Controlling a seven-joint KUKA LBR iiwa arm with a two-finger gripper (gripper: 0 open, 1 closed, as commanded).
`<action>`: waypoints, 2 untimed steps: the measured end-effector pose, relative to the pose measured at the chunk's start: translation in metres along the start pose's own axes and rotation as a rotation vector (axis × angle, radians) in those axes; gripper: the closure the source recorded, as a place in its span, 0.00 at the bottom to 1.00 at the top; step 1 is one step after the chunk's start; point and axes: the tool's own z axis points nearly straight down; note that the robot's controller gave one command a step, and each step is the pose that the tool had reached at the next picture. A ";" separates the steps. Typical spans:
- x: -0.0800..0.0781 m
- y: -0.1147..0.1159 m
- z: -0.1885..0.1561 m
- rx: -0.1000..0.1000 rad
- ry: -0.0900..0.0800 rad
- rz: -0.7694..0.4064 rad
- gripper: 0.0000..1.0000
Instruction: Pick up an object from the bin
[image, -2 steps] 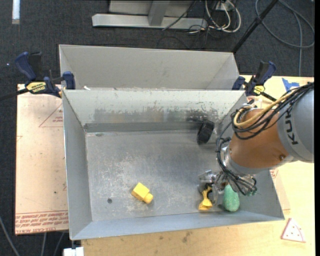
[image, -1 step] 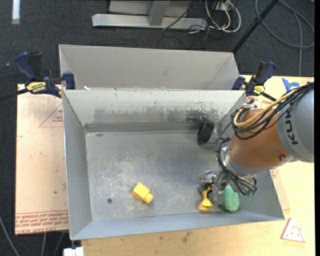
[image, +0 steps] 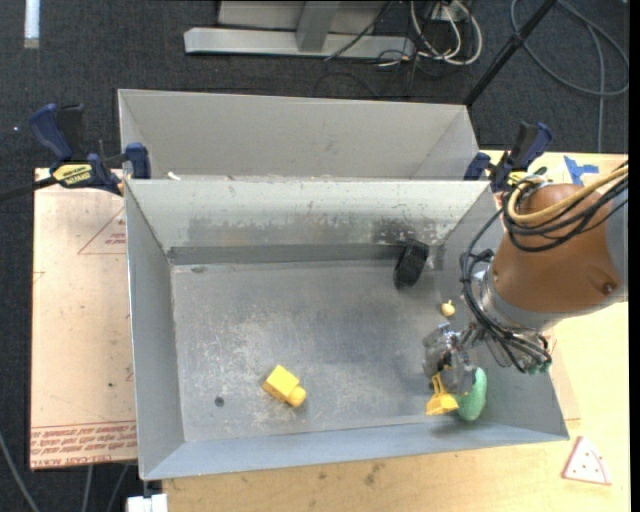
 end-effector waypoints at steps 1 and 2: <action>0.000 0.000 0.000 0.000 0.000 0.000 1.00; -0.003 -0.001 -0.105 0.001 -0.001 0.023 1.00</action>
Offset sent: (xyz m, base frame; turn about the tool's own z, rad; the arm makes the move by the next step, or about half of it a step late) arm 0.0021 -0.0006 0.1050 0.0215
